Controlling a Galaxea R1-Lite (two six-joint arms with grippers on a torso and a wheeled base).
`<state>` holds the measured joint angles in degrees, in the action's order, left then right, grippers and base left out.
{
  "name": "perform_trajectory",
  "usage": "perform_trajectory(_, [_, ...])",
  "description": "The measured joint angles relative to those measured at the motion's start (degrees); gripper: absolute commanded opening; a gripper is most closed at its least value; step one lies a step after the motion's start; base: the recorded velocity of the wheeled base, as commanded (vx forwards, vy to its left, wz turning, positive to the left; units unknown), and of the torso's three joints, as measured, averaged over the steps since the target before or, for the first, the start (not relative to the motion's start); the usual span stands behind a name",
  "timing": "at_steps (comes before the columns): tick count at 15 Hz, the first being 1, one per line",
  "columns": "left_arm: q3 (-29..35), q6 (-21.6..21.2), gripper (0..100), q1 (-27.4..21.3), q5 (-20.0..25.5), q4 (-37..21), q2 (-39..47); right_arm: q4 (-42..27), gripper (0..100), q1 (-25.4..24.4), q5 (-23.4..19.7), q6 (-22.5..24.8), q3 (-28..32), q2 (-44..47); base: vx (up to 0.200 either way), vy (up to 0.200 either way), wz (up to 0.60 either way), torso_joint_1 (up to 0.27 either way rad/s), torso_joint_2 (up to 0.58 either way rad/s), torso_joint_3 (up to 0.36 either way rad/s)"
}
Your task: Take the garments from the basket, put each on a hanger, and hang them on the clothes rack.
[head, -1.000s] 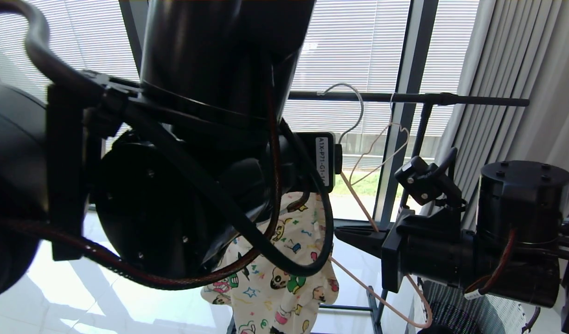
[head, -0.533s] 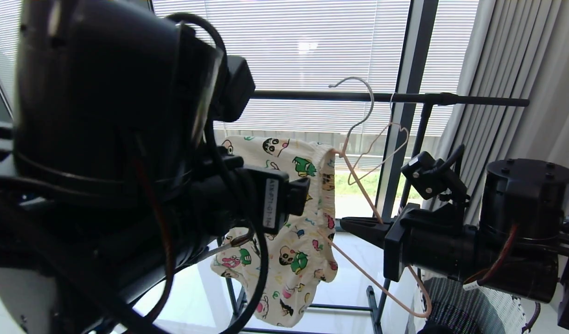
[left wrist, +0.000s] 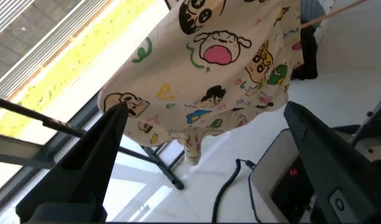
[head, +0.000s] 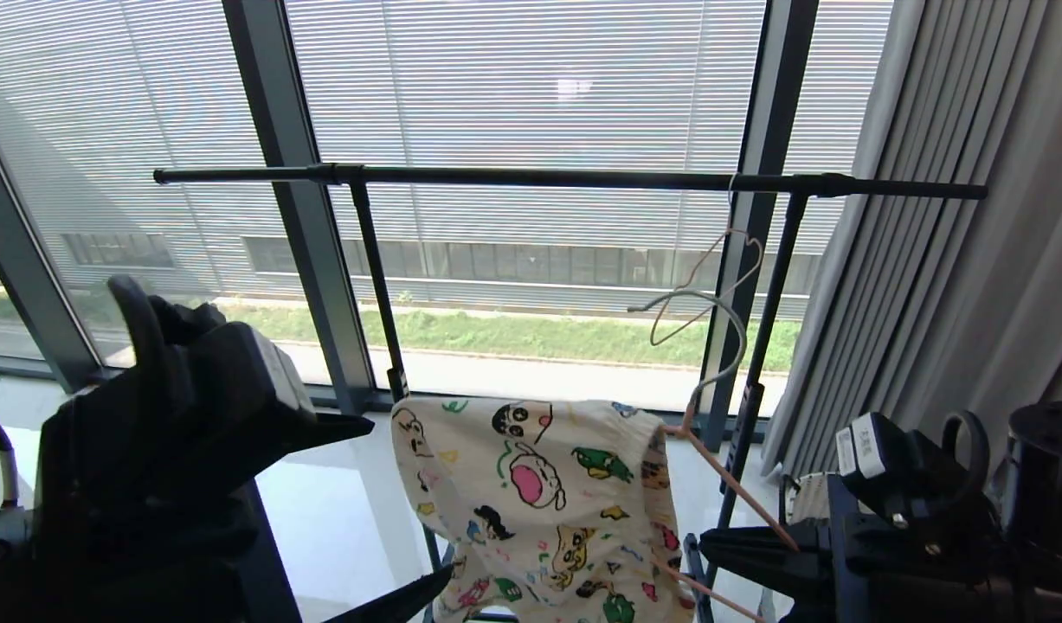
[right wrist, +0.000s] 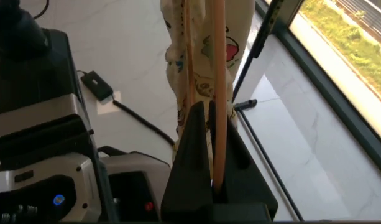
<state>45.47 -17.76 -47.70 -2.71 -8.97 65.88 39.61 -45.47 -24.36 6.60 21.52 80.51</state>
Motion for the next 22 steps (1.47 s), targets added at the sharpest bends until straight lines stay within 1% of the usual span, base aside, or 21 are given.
perform_trajectory(1, [-2.3,-1.2,100,0.4,2.3,0.5,-1.3,0.0,0,-0.1,-2.0,2.7,-2.3,-1.2,0.000,0.000,0.00,0.000,0.00,0.000])
perform_trajectory(2, [-3.7,-2.2,100,0.6,3.3,1.7,-1.9,0.0,0,-0.4,-3.1,4.2,-4.0,-2.2,0.000,0.000,0.00,0.000,0.00,0.000])
perform_trajectory(4, [-6.6,-5.6,100,0.4,4.9,6.3,-1.8,0.0,0,-2.0,-3.3,4.9,-5.7,-3.5,0.000,0.000,0.00,0.000,0.00,0.000])
perform_trajectory(5, [-7.6,-6.3,100,0.4,5.5,8.3,-1.2,0.0,0,-3.0,-3.3,5.0,-6.0,-3.7,0.000,0.000,0.00,0.000,0.00,0.000])
perform_trajectory(6, [-8.3,-6.7,100,0.3,6.4,10.6,-0.2,0.0,0,-4.1,-3.2,5.0,-6.0,-3.9,0.000,0.000,0.00,0.000,0.00,0.000])
perform_trajectory(8, [-8.9,-7.2,100,0.0,8.0,13.3,2.5,0.0,0,-5.5,-3.1,5.3,-5.9,-3.8,0.000,0.000,0.00,0.000,0.00,0.000])
perform_trajectory(12, [-9.2,-7.8,100,-0.4,10.3,14.5,7.8,-0.1,0,-6.7,-3.0,6.0,-5.2,-3.9,0.000,0.000,0.00,0.000,0.00,0.000])
perform_trajectory(13, [-9.2,-7.8,0,-0.8,10.7,14.6,8.6,0.1,0,-7.0,-3.1,6.0,-4.7,-3.8,0.000,0.000,0.00,0.000,0.00,0.000])
perform_trajectory(22, [-9.8,-7.8,0,-2.8,11.0,14.4,10.8,-0.1,0,-7.5,-3.0,5.9,-4.3,-3.4,0.000,0.000,0.00,0.000,0.00,0.000])
